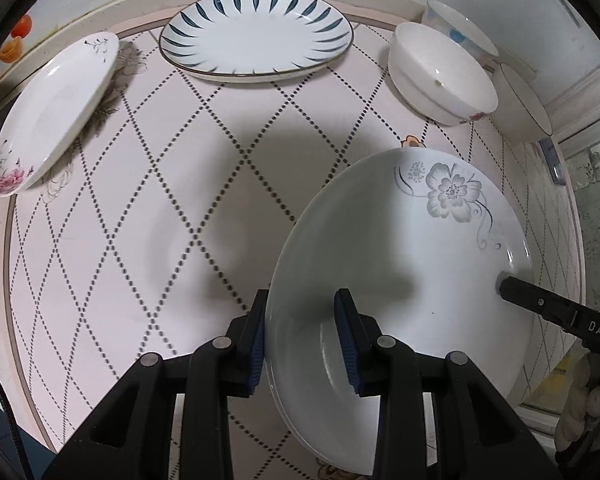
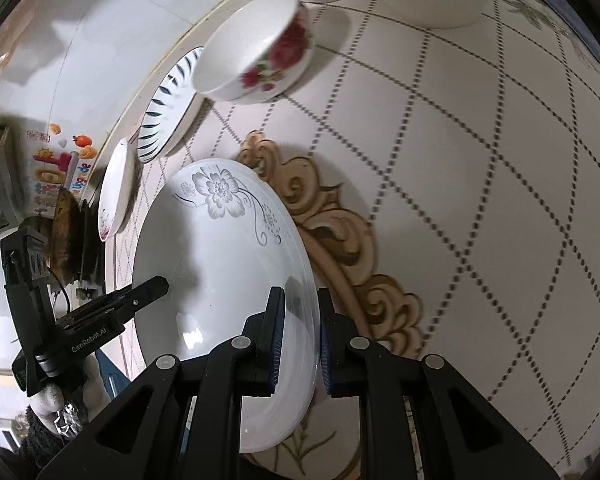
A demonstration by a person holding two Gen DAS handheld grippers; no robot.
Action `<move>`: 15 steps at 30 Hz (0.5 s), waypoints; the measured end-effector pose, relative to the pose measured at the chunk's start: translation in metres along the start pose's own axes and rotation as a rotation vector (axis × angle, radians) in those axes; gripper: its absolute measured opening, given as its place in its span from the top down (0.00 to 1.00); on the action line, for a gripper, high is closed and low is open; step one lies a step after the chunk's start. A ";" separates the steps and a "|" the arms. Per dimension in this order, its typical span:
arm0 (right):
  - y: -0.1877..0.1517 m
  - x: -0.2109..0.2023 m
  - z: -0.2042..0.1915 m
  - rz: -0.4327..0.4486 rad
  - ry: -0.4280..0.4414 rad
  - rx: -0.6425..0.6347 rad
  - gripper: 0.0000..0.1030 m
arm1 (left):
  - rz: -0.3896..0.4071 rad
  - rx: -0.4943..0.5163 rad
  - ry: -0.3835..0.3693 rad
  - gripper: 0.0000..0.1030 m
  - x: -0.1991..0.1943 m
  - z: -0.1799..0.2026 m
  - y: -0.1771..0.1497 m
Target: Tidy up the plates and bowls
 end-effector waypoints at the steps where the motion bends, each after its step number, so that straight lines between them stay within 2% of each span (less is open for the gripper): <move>1: 0.001 -0.001 0.003 0.004 -0.002 -0.004 0.83 | 0.001 -0.003 0.000 0.71 0.000 0.001 0.000; 10: 0.008 -0.001 0.008 0.001 0.006 -0.011 0.83 | -0.006 -0.022 0.023 0.71 0.014 0.013 0.009; 15: 0.006 0.003 0.008 -0.011 0.007 -0.014 0.83 | -0.013 -0.040 0.026 0.71 0.020 0.016 0.002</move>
Point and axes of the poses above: each gripper's, at about its wrist camera, not at the fingertips, and x roughly the way its jaws point, z to its right, y to its top, the point moved 6 cm from there along x, roughly the way its jaws point, and after that the axes turned 10 degrees about x, right-handed, at the moved point
